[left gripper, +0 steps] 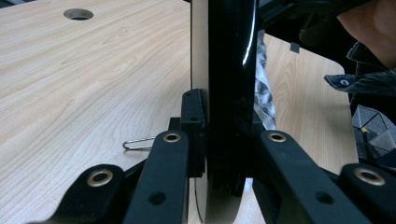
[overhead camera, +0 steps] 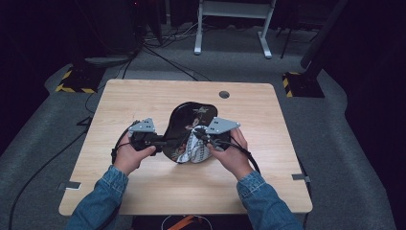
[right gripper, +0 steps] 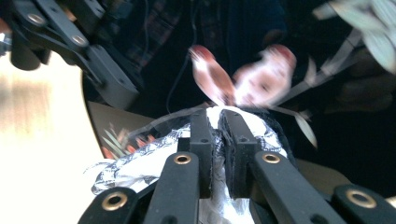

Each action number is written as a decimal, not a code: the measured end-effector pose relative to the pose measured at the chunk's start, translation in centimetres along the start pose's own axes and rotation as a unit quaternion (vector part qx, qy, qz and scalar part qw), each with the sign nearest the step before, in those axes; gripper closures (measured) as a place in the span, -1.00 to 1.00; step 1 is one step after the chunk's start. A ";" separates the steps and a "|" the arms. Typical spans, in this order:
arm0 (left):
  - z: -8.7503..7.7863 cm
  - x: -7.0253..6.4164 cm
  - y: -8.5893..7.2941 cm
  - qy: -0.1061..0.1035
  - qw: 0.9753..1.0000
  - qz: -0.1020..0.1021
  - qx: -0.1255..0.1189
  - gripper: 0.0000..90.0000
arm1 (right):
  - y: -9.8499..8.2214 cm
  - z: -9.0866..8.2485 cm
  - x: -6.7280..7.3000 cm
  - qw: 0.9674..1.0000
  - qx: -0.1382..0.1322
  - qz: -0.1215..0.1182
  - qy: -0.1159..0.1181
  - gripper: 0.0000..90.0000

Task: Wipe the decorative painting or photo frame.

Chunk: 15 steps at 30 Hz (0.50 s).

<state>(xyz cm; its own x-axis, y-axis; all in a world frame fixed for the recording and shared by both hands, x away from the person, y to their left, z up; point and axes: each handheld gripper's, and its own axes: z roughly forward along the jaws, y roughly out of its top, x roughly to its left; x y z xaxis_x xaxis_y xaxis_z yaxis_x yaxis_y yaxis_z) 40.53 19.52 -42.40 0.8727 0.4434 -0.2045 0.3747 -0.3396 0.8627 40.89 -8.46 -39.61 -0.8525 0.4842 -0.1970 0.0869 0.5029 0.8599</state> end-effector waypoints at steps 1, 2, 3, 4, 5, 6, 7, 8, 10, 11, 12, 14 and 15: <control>0.0 0.0 0.0 -0.001 1.000 -0.002 -0.001 0.76 | -0.2 -0.1 -0.2 1.000 0.002 0.003 -0.003 0.88; 0.0 0.0 0.0 -0.001 1.000 -0.001 0.000 0.76 | -0.4 -0.2 -0.4 1.000 0.005 0.004 -0.006 0.88; 0.0 0.0 0.0 -0.001 1.000 -0.002 0.000 0.76 | -0.5 -0.2 -0.5 1.000 0.006 0.007 -0.008 0.88; 0.0 0.0 0.0 -0.001 1.000 -0.002 0.000 0.76 | -0.8 -0.3 -0.8 1.000 0.009 0.009 -0.011 0.88; 0.0 0.0 0.0 -0.002 1.000 -0.003 0.000 0.76 | -0.9 -0.4 -0.9 1.000 0.010 0.011 -0.013 0.88; 0.0 0.0 0.0 -0.002 1.000 -0.003 0.000 0.76 | -1.2 -0.5 -1.2 1.000 0.013 0.014 -0.016 0.88; 0.0 0.0 0.0 -0.002 1.000 -0.003 0.000 0.76 | -1.4 -0.5 -1.4 1.000 0.014 0.018 -0.019 0.88; 0.0 0.0 0.0 -0.003 1.000 -0.003 0.000 0.75 | -1.6 -0.6 -1.5 0.999 0.015 0.022 -0.020 0.88; 0.0 -0.1 0.0 -0.004 1.000 -0.005 -0.001 0.75 | -2.0 -0.7 -1.9 0.999 0.019 0.027 -0.024 0.88; 0.0 -0.1 0.0 -0.004 1.000 -0.005 -0.001 0.75 | -2.2 -0.7 -2.1 0.999 0.020 0.030 -0.027 0.88; 0.0 -0.1 0.0 -0.004 1.000 -0.004 -0.001 0.75 | -2.4 -0.8 -2.3 0.999 0.022 0.033 -0.028 0.88; 0.0 -0.1 0.0 -0.004 1.000 -0.004 -0.001 0.74 | -2.8 -0.8 -2.5 0.999 0.026 0.036 -0.032 0.88; 0.0 -0.1 0.0 -0.004 1.000 -0.004 -0.001 0.74 | -3.0 -0.9 -2.7 0.998 0.028 0.037 -0.034 0.88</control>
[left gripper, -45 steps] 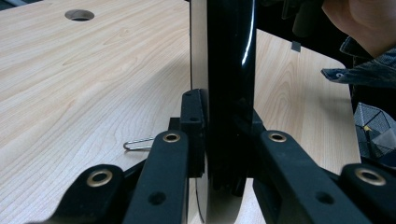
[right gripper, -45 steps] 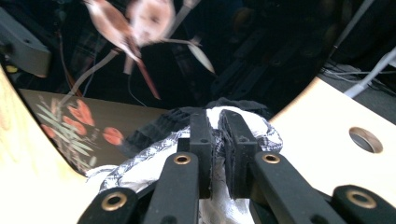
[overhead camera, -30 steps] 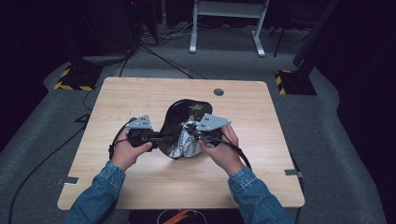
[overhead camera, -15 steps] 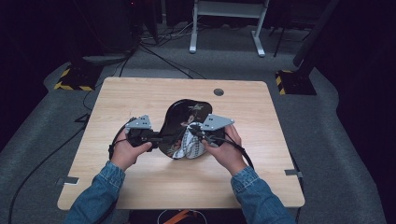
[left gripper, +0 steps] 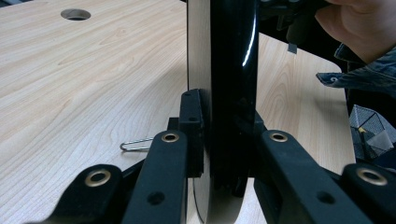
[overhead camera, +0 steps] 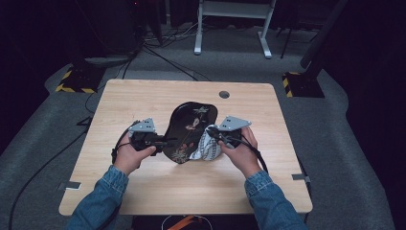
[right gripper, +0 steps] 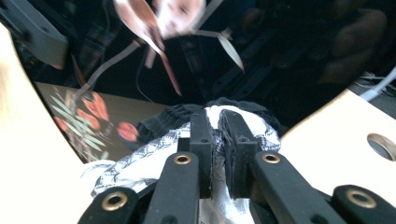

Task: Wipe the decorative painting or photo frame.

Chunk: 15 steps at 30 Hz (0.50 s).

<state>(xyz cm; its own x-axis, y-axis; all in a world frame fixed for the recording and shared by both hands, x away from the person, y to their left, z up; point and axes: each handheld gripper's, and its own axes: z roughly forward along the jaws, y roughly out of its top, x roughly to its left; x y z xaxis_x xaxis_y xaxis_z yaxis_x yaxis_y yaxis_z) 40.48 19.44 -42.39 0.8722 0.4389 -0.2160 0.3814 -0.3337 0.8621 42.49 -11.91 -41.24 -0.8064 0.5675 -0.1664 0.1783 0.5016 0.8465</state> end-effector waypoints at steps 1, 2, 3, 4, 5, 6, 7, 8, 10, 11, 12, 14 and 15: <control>0.0 0.0 0.0 0.000 1.000 0.000 0.000 0.74 | 0.0 0.0 0.0 1.000 0.000 0.000 0.000 0.88; 0.0 0.0 0.0 0.001 1.000 0.000 0.001 0.74 | -0.4 0.0 -0.3 1.000 0.003 0.007 -0.004 0.88; 0.0 0.0 0.0 0.001 1.000 0.000 0.001 0.74 | -0.4 0.0 -0.3 1.000 0.003 0.007 -0.004 0.88; 0.0 0.0 0.0 0.000 1.000 0.000 0.001 0.74 | -0.5 0.0 -0.4 1.000 0.004 0.007 -0.005 0.88; 0.0 0.0 0.0 0.001 1.000 0.000 0.001 0.74 | -0.7 -0.1 -0.6 1.000 0.005 0.011 -0.006 0.88; 0.0 0.0 0.0 0.001 1.000 0.000 0.001 0.74 | -0.7 -0.1 -0.6 1.000 0.005 0.012 -0.006 0.88; 0.0 -0.1 0.1 0.004 1.000 0.001 0.002 0.74 | -0.7 -0.1 -0.6 1.000 0.004 0.013 -0.006 0.88; 0.0 -0.1 0.1 0.005 1.000 0.002 0.002 0.75 | -0.6 -0.1 -0.6 1.000 0.005 0.013 -0.007 0.88; 0.0 -0.1 0.1 0.004 1.000 0.002 0.003 0.75 | -0.4 -0.1 -0.3 1.000 0.002 0.009 -0.008 0.88; 0.0 -0.1 0.1 0.004 1.000 0.002 0.002 0.75 | -0.3 -0.1 -0.2 1.000 0.000 0.008 -0.007 0.88; 0.0 -0.1 0.1 0.003 1.000 0.002 0.002 0.75 | -0.1 -0.1 0.0 1.000 -0.003 0.006 -0.003 0.88; 0.1 -0.1 0.1 0.002 1.000 0.002 0.002 0.74 | 0.4 0.0 0.4 1.000 -0.007 0.001 0.001 0.88; 0.1 -0.1 0.1 0.002 1.000 0.002 0.002 0.74 | 0.7 0.0 0.7 1.000 -0.010 -0.003 0.004 0.88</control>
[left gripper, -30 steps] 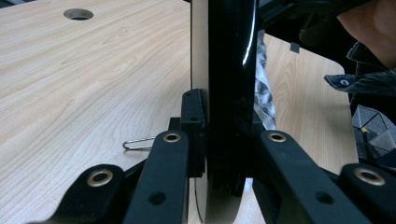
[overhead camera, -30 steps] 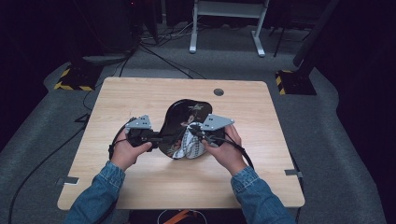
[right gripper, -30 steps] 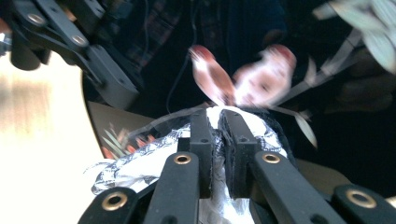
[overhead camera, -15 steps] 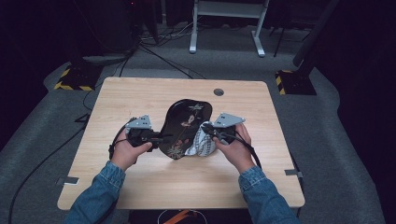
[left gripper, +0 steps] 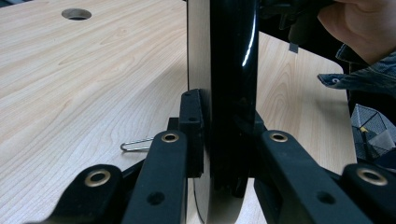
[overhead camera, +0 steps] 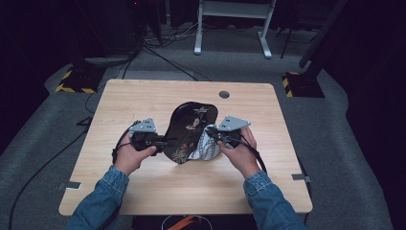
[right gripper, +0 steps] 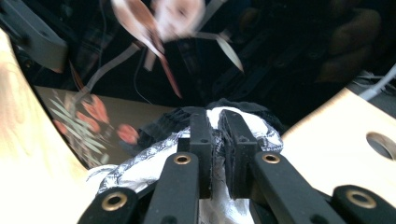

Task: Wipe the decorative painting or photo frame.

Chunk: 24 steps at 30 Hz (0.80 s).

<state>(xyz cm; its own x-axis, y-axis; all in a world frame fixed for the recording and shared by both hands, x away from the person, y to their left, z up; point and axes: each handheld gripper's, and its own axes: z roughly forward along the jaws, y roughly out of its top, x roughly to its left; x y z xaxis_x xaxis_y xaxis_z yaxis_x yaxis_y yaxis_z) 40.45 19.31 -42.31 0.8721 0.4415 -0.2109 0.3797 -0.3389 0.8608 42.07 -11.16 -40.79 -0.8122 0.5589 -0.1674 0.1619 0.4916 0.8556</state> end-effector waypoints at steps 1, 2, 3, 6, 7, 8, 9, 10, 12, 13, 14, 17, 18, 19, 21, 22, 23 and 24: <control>0.0 0.0 0.0 0.000 1.000 0.000 0.000 0.74 | 0.3 0.0 0.2 1.000 -0.002 -0.004 0.003 0.87; 0.0 0.0 0.0 0.000 1.000 0.000 0.000 0.74 | 0.5 0.1 0.4 1.000 -0.004 -0.007 0.005 0.87; 0.0 0.0 0.0 0.000 1.000 0.000 0.000 0.74 | 0.8 0.1 0.8 1.000 -0.006 -0.013 0.008 0.87; 0.0 0.0 0.0 0.000 1.000 0.000 0.000 0.74 | 1.6 0.2 1.6 0.999 -0.012 -0.027 0.019 0.87; 0.0 0.0 0.0 0.000 1.000 -0.001 0.000 0.74 | 1.9 0.3 1.9 0.999 -0.013 -0.032 0.022 0.87; 0.0 0.0 0.0 0.000 1.000 -0.001 0.000 0.74 | 2.1 0.4 2.1 0.999 -0.014 -0.036 0.025 0.87; 0.0 0.0 0.0 0.000 1.000 -0.001 0.000 0.74 | 2.3 0.5 2.3 0.999 -0.016 -0.040 0.027 0.87; 0.0 0.0 0.0 0.000 1.000 -0.001 0.000 0.74 | 2.5 0.5 2.5 0.998 -0.016 -0.043 0.031 0.87; 0.0 0.0 0.0 0.001 1.000 -0.001 0.000 0.75 | 2.8 0.6 3.0 0.998 -0.018 -0.049 0.035 0.87; 0.0 0.0 0.0 0.001 1.000 -0.001 0.000 0.75 | 2.9 0.7 3.1 0.998 -0.019 -0.052 0.038 0.87; 0.0 0.0 0.0 0.001 1.000 -0.001 0.000 0.75 | 2.9 0.7 3.1 0.998 -0.019 -0.052 0.038 0.87; 0.0 0.0 0.0 0.002 1.000 -0.002 0.000 0.75 | 3.1 0.9 3.6 0.997 -0.021 -0.058 0.047 0.87; 0.0 0.0 0.0 0.002 1.000 -0.002 0.000 0.76 | 3.0 1.0 3.6 0.997 -0.021 -0.060 0.048 0.87; 0.0 0.0 0.0 0.001 1.000 -0.003 0.000 0.76 | 3.0 1.0 3.6 0.997 -0.021 -0.060 0.048 0.87; 0.0 0.0 0.0 0.002 1.000 -0.003 0.000 0.75 | 2.6 1.0 3.3 0.997 -0.020 -0.056 0.051 0.88; 0.0 0.0 0.0 0.001 1.000 -0.003 0.000 0.75 | 2.4 1.1 3.2 0.997 -0.017 -0.053 0.050 0.87; 0.0 0.0 0.0 0.001 1.000 -0.003 0.000 0.75 | 2.4 1.1 3.2 0.997 -0.017 -0.053 0.050 0.87; 0.0 0.0 0.0 0.001 1.000 -0.004 0.000 0.75 | 2.2 1.0 3.0 0.997 -0.015 -0.051 0.050 0.87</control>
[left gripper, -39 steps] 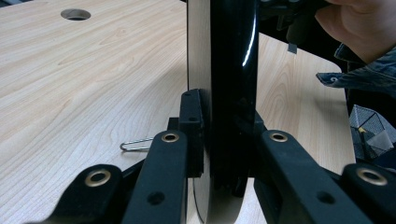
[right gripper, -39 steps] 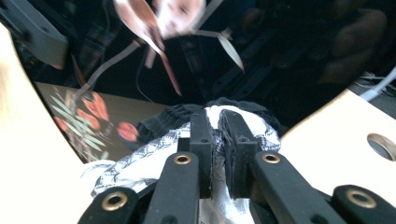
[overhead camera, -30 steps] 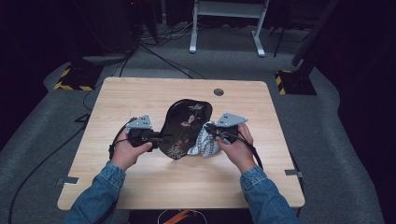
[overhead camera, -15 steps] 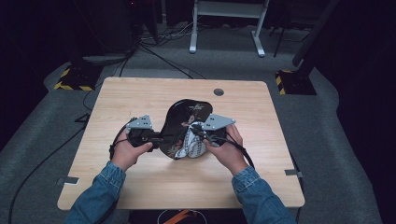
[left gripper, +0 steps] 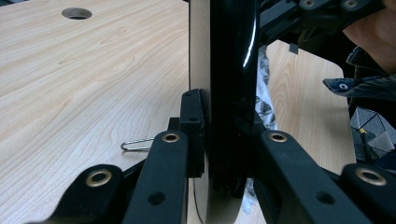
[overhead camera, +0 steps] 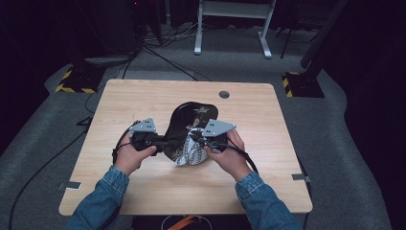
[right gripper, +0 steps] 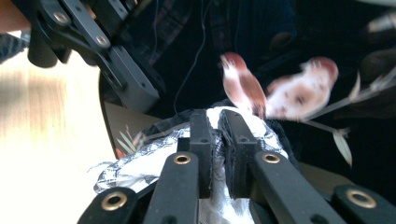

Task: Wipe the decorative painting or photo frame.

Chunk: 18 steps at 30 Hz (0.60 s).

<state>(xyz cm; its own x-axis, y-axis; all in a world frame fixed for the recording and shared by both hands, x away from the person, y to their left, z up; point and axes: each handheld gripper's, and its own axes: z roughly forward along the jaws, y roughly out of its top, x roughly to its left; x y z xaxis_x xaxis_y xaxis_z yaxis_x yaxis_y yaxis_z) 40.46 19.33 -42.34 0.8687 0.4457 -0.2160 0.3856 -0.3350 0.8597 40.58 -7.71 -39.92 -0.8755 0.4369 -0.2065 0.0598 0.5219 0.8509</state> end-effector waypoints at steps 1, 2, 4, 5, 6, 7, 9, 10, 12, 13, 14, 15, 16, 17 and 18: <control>0.0 0.0 0.0 -0.001 1.000 -0.001 -0.001 0.75 | -0.2 0.0 -0.1 1.000 0.003 0.002 -0.001 0.87; 0.0 0.0 0.0 -0.001 1.000 -0.002 -0.001 0.75 | -0.5 -0.1 -0.3 1.000 0.005 0.004 -0.005 0.87; 0.0 0.0 0.0 -0.003 1.000 -0.002 -0.001 0.75 | -1.0 -0.2 -0.7 1.000 0.010 0.009 -0.007 0.87; 0.0 0.0 0.0 -0.003 1.000 -0.002 -0.001 0.74 | -1.3 -0.2 -0.9 1.000 0.013 0.012 -0.010 0.87; 0.1 0.0 0.0 -0.003 1.000 -0.003 -0.001 0.74 | -1.4 -0.3 -1.0 1.000 0.015 0.015 -0.011 0.87; 0.1 0.0 0.0 -0.003 1.000 -0.003 -0.001 0.74 | -1.7 -0.3 -1.2 1.000 0.018 0.016 -0.014 0.87; 0.0 0.0 0.0 -0.003 1.000 -0.003 -0.001 0.74 | -1.8 -0.4 -1.3 1.000 0.020 0.018 -0.014 0.87; 0.0 0.0 0.0 -0.004 1.000 -0.003 -0.001 0.74 | -2.1 -0.4 -1.5 0.999 0.022 0.022 -0.017 0.87; 0.0 0.0 0.0 -0.004 1.000 -0.002 0.000 0.74 | -2.6 -0.5 -1.8 0.999 0.027 0.027 -0.020 0.87; 0.0 0.0 0.0 -0.003 1.000 -0.002 0.000 0.74 | -2.8 -0.5 -1.9 0.999 0.028 0.029 -0.022 0.87; 0.0 0.0 0.0 -0.003 1.000 -0.002 0.000 0.74 | -3.0 -0.6 -2.1 0.999 0.030 0.031 -0.025 0.87; 0.0 0.0 0.0 -0.003 1.000 -0.001 0.000 0.74 | -3.2 -0.6 -2.2 0.999 0.033 0.033 -0.026 0.87; 0.0 0.0 0.0 -0.003 1.000 -0.002 0.000 0.74 | -3.5 -0.7 -2.4 0.998 0.035 0.036 -0.029 0.87; 0.0 0.0 0.0 -0.003 1.000 -0.002 0.000 0.74 | -3.7 -0.7 -2.5 0.998 0.036 0.038 -0.030 0.87; 0.0 0.0 0.0 -0.003 1.000 -0.001 0.000 0.74 | -3.9 -0.7 -2.6 0.998 0.038 0.040 -0.031 0.87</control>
<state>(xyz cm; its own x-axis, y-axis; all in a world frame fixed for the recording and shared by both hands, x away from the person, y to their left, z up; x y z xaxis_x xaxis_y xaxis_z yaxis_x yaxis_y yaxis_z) 40.44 19.29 -42.34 0.8696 0.4415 -0.2211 0.3881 -0.3343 0.8588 42.29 -11.42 -42.33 -0.8347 0.5236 -0.1704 0.1670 0.5356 0.8278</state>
